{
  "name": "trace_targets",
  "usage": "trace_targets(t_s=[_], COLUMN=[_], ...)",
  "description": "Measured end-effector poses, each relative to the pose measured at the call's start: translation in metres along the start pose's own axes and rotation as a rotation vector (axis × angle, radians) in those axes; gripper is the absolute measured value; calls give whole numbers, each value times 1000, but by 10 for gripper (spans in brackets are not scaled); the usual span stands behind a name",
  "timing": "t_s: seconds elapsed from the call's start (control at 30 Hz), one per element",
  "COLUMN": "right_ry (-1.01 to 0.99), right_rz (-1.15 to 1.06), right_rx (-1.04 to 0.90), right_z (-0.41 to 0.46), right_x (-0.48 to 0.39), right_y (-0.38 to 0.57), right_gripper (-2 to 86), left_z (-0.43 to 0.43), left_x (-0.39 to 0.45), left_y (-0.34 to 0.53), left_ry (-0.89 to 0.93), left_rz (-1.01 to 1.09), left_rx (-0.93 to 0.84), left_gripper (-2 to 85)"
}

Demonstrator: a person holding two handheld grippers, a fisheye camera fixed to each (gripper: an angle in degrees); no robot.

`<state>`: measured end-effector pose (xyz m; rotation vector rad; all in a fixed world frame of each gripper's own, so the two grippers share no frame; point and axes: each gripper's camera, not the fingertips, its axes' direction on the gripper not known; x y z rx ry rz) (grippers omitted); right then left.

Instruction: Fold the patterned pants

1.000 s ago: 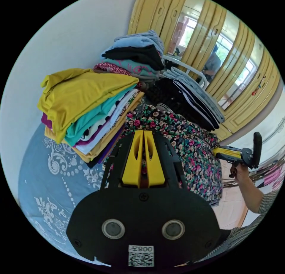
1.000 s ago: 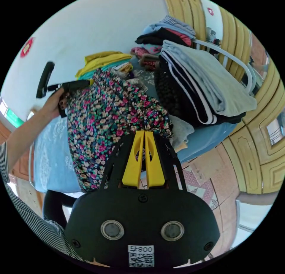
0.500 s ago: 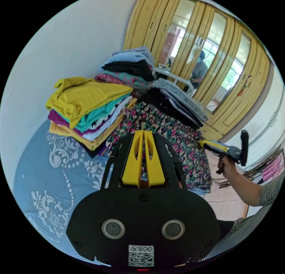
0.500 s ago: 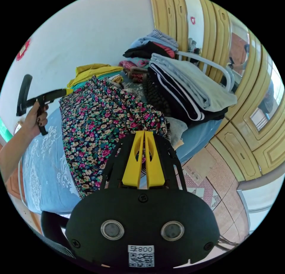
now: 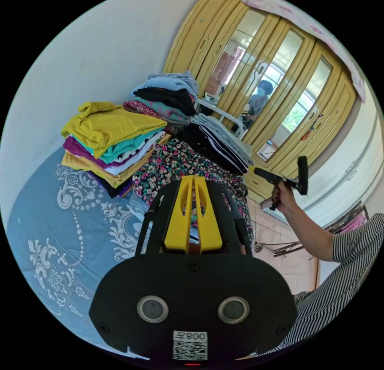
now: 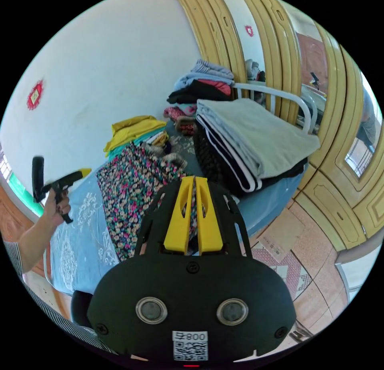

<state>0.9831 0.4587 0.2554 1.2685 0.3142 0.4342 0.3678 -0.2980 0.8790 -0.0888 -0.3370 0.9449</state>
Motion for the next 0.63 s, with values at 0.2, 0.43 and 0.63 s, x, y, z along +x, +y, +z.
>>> trace_targets(t_s=[0.2,0.43,0.63], right_ry=[94,260,442], right_rz=[-100,-229,-321], right_rx=[24,-41,-146], right_z=[-5,20,45], right_x=[-7,-36,-54], right_y=[-89,-168,-189], right_gripper=[73,93,90], left_z=[2,13,17], left_x=[-21,-40,-68], left_y=[55,127,179], left_ry=[145,229,264], left_rz=[-85,-175,-307], left_rx=[-4,-111,-130], left_gripper=[4,2,2])
